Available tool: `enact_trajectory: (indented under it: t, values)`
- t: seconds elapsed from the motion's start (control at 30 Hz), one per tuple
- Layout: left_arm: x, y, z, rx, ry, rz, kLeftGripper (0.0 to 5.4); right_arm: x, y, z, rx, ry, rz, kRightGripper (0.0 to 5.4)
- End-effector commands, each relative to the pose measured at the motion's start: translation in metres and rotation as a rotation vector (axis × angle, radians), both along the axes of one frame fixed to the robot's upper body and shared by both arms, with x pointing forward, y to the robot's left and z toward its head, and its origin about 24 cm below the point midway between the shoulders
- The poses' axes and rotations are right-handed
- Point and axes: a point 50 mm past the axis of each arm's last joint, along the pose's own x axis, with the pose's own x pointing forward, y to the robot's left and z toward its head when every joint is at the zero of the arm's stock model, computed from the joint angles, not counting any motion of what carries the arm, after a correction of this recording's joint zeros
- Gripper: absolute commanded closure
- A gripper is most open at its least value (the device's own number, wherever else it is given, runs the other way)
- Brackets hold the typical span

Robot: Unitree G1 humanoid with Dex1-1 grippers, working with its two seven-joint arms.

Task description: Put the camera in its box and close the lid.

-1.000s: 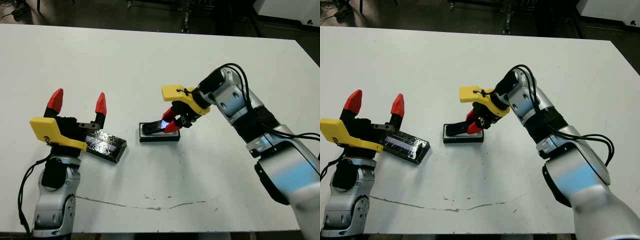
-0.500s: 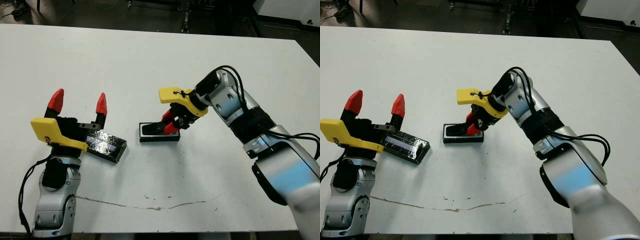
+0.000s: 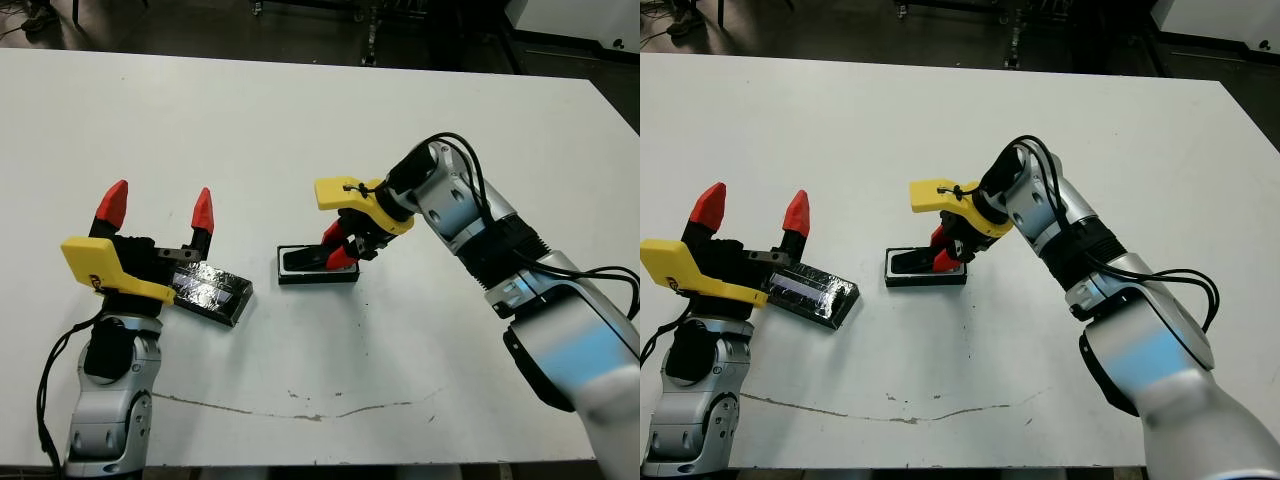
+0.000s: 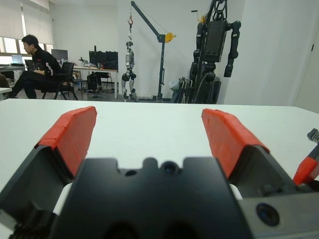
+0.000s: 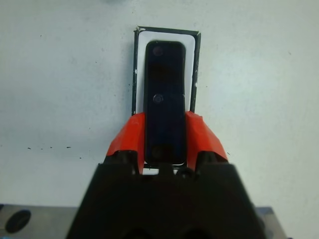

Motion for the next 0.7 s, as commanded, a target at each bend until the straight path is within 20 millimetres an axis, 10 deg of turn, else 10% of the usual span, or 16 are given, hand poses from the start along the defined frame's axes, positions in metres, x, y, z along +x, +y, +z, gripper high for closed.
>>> enact_trajectory:
  t: [0.03,0.53,0.7]
  values:
    - [-0.0009,0.0009,-0.0043,-0.005,0.018,0.009,0.00,-0.0039,0.0045,-0.0067,-0.008,0.027,0.006,3.75]
    - [-0.0011,0.0018,-0.0055,-0.001,0.026,0.019,0.00,-0.0061,0.0081,-0.0070,0.002,-0.024,0.053,3.75]
    - [-0.0009,0.0024,-0.0053,-0.011,0.027,0.011,0.00,-0.0026,0.0053,-0.0043,0.006,-0.078,0.147,2.90]
